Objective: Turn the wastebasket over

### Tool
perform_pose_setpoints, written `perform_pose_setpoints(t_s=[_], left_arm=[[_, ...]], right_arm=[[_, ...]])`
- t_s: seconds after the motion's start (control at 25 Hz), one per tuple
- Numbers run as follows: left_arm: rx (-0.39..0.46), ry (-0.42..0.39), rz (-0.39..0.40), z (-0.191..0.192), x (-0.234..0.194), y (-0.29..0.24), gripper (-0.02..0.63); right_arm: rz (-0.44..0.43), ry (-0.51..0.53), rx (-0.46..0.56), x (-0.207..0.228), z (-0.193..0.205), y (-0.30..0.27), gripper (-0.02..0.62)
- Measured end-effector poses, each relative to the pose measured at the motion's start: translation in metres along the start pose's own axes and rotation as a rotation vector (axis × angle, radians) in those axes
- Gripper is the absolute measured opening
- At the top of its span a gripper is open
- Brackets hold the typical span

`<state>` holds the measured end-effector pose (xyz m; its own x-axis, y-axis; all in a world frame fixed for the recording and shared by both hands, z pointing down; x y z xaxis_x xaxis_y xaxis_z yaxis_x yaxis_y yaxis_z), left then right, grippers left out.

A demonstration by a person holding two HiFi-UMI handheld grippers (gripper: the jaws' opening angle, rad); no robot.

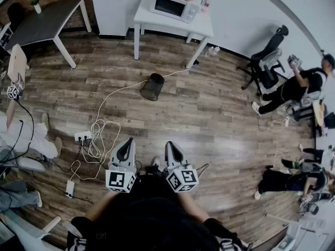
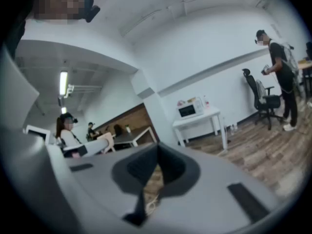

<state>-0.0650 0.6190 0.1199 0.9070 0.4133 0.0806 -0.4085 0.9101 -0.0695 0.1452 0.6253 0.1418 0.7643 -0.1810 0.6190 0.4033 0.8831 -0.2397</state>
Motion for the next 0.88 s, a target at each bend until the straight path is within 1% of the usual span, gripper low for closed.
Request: perform_pose_setpoints(t_s=[0.44, 0.52, 0.68, 0.88], left_arm=[[0.007, 0.003, 0.016, 0.001, -0.004, 0.009, 0.034], [0.006, -0.004, 0.020, 0.002, -0.007, 0.013, 0.034], [-0.002, 0.014, 0.028, 0.006, -0.018, 0.016, 0.034], [-0.026, 0.016, 0.027, 0.012, -0.036, 0.025, 0.034]], right_arm=[[-0.020, 0.013, 0.018, -0.013, 0.005, -0.001, 0.032], [-0.016, 0.008, 0.028, -0.015, 0.006, -0.002, 0.032], [0.007, -0.002, 0.029, -0.021, 0.011, -0.006, 0.032], [0.023, 0.014, 0.017, -0.032, 0.021, -0.011, 0.034]])
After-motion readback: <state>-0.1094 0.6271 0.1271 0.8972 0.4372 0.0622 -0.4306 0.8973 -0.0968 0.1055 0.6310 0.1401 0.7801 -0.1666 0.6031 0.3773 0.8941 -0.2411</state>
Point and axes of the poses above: the fingertips, and each gripper's own axes: y backward along the fingers, x to its right, z out of its underside, the point moved 7 cm from there along y, backward along the fingers, and after that the axes turned 15 degrees about -y, right-handed, at the moved point
